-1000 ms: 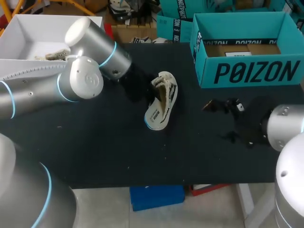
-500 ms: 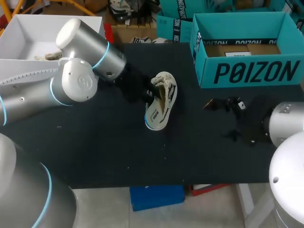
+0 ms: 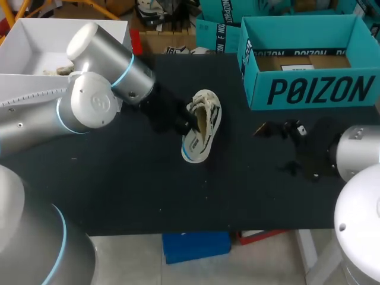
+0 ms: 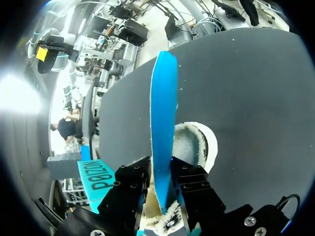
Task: Take the shoe out of the shoebox, open the shoe tongue, remove and reinsert the insole, then place the shoe into the shoebox
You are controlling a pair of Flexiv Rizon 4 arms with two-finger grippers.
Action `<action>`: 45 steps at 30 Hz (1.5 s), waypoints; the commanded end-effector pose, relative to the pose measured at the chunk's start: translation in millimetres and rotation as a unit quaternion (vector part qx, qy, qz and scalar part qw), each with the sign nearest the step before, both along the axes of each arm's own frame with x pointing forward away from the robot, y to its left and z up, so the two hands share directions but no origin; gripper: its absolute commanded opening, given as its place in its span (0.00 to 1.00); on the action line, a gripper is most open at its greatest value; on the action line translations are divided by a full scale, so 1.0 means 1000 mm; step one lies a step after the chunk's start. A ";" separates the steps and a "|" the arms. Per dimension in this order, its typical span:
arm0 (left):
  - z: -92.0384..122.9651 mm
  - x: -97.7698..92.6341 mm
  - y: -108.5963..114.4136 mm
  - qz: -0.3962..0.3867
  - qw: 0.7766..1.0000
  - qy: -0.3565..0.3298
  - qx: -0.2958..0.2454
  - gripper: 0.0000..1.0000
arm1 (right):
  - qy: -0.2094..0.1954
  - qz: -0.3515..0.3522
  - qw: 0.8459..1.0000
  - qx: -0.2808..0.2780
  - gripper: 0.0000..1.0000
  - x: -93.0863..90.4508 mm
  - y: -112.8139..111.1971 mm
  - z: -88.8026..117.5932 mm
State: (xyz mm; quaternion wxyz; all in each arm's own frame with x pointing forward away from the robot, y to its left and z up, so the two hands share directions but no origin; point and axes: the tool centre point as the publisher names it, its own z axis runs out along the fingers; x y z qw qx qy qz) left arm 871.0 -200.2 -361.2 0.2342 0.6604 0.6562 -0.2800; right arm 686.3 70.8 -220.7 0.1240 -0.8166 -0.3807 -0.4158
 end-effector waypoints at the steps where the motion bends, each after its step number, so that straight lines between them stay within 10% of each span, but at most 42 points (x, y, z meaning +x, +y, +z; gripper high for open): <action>1: 0.002 -0.004 0.002 -0.004 1.000 0.001 0.004 0.19 | 0.022 0.031 0.999 0.025 1.00 -0.007 -0.009 -0.001; 6: 0.003 -0.008 0.004 -0.014 1.000 0.003 0.009 0.00 | 0.022 0.031 0.999 0.025 1.00 -0.007 -0.009 -0.001; 45: -0.025 0.024 -0.006 0.012 0.999 -0.046 0.006 0.00 | 0.022 0.031 0.999 0.025 1.00 -0.007 -0.009 -0.001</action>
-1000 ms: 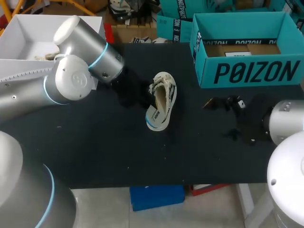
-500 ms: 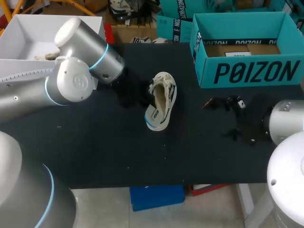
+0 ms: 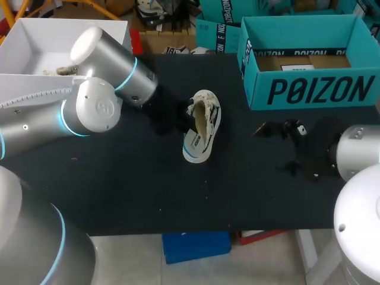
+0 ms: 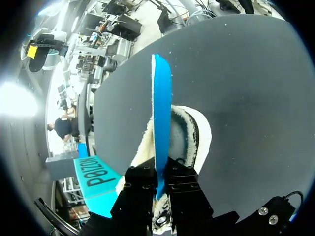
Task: Take the shoe out of the shoebox, open the shoe tongue, remove and reinsert the insole, then place the shoe into the shoebox
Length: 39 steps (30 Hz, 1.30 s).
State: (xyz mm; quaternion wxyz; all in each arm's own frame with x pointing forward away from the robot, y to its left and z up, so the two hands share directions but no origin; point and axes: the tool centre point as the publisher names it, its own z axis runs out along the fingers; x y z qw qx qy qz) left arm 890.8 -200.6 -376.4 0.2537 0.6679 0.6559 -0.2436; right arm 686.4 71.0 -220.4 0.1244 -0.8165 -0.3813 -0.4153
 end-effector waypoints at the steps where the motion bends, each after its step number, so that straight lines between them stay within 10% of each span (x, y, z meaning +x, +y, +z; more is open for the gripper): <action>1: -0.011 0.005 -0.006 0.005 1.000 -0.009 -0.008 0.00 | 0.021 0.030 0.999 0.025 1.00 -0.007 -0.009 -0.001; 20: -0.009 0.026 -0.003 0.028 0.999 -0.040 -0.008 0.00 | 0.021 0.030 0.999 0.025 1.00 -0.007 -0.009 -0.001; 24: 0.000 0.018 0.000 0.029 0.999 -0.037 -0.018 0.91 | 0.021 0.030 0.999 0.025 1.00 -0.007 -0.009 -0.001; 25: 0.003 0.016 0.000 0.028 0.999 -0.037 -0.020 1.00 | 0.021 0.030 0.999 0.025 1.00 -0.007 -0.009 -0.001; 39: 0.028 -0.025 0.008 0.003 0.998 -0.027 -0.048 1.00 | 0.021 0.030 0.999 0.025 1.00 -0.007 -0.009 -0.001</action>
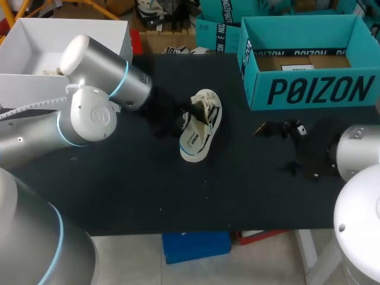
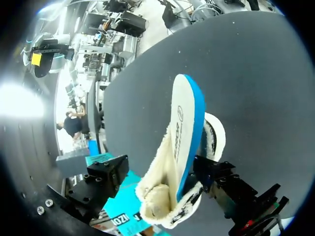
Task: Take the shoe out of the shoebox, open the shoe tongue, remove and reinsert the insole, then place the shoe into the shoebox
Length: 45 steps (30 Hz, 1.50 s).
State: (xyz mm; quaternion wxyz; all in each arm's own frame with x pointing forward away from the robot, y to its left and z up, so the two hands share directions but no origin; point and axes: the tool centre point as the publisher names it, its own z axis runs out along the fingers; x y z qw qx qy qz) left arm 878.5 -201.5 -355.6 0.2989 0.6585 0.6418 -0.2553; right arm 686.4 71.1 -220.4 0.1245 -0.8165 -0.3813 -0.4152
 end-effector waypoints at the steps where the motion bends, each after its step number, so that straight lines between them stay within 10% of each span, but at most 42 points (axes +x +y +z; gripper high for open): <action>1: 0.008 -0.015 0.009 -0.004 1.000 -0.004 -0.005 1.00 | 0.021 0.030 0.999 0.025 1.00 -0.007 -0.009 -0.001; 8: 0.007 -0.021 0.008 -0.017 1.000 0.001 -0.004 0.95 | 0.021 0.030 0.999 0.025 1.00 -0.007 -0.009 -0.001; 15: -0.001 -0.020 0.010 -0.020 1.000 0.009 0.012 0.01 | 0.021 0.030 0.999 0.025 1.00 -0.007 -0.009 -0.001; 45: -0.026 -0.002 0.008 -0.023 0.999 -0.002 0.031 0.00 | 0.021 0.030 0.999 0.025 1.00 -0.007 -0.009 -0.001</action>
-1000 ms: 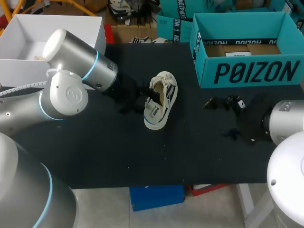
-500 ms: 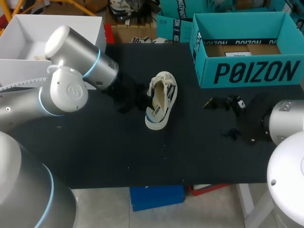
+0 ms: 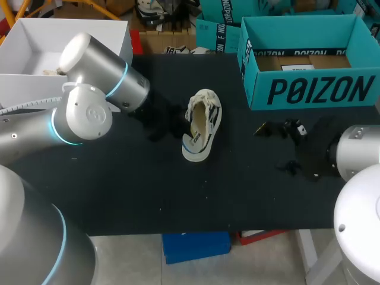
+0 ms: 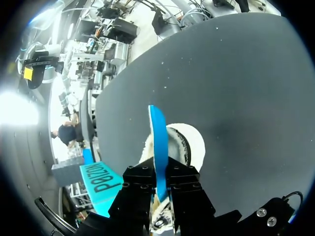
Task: Take the shoe out of the shoebox, open the shoe tongue, remove and reinsert the insole, then place the shoe into the shoebox
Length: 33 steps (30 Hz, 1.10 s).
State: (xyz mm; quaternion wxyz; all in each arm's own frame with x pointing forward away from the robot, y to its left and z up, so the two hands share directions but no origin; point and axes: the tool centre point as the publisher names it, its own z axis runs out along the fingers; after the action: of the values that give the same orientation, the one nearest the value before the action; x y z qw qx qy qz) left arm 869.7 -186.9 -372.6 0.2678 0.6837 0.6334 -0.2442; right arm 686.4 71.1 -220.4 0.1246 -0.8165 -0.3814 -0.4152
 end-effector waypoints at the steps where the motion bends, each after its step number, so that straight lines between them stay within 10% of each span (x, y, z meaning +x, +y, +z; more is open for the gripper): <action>1: -0.010 0.009 -0.008 0.005 1.000 -0.008 -0.003 0.00 | 0.021 0.030 0.999 0.025 1.00 -0.007 -0.009 -0.001; 33: -0.004 0.038 -0.016 0.070 0.996 -0.047 -0.004 0.00 | 0.021 0.030 0.999 0.025 1.00 -0.007 -0.009 -0.001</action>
State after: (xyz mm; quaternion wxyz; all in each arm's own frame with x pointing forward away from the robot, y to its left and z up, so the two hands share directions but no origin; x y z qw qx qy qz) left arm 908.1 -204.1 -378.0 0.3120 0.6474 0.6677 -0.1943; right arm 686.4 71.1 -220.5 0.1246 -0.8165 -0.3814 -0.4152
